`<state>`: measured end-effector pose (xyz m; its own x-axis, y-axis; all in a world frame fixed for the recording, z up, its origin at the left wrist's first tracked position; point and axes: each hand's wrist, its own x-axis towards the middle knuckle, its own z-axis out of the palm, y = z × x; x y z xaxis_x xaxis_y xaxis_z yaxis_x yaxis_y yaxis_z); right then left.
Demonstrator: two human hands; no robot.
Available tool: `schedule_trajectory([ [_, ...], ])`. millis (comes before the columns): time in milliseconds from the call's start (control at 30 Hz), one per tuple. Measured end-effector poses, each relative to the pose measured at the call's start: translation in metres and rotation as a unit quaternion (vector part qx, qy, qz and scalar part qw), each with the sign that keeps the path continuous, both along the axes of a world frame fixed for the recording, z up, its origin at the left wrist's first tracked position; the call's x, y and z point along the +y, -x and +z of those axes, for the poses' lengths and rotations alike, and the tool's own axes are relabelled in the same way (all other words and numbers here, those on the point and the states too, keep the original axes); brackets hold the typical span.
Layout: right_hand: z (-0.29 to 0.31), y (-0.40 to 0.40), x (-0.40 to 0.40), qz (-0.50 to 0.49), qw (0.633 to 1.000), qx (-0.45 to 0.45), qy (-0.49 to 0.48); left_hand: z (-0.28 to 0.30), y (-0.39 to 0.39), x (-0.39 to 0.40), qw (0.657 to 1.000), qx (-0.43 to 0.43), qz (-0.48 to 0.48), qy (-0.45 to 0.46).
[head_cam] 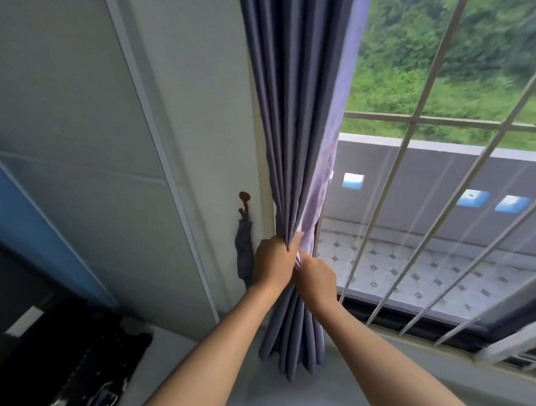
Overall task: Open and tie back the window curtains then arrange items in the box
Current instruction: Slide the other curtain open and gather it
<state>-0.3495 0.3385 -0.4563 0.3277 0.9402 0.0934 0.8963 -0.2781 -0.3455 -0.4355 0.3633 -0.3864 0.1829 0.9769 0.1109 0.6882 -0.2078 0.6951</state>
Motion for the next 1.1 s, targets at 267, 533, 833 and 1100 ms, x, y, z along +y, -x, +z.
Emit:
schedule_trajectory([
  [267,-0.010,-0.014,-0.015,0.036,0.999,0.013,0.014,0.010,-0.005,-0.006,0.990,0.124,0.011,-0.069],
  [533,-0.010,-0.024,-0.026,0.062,0.998,0.028,0.018,0.001,-0.018,-0.012,0.977,0.107,0.014,-0.182],
  [833,-0.043,-0.032,-0.026,0.094,0.964,0.237,-0.078,-0.008,-0.022,-0.025,0.997,-0.051,-0.002,-0.049],
  [1100,-0.032,-0.029,-0.048,0.078,0.970,0.231,-0.015,-0.021,0.006,-0.028,0.972,-0.162,-0.165,-0.038],
])
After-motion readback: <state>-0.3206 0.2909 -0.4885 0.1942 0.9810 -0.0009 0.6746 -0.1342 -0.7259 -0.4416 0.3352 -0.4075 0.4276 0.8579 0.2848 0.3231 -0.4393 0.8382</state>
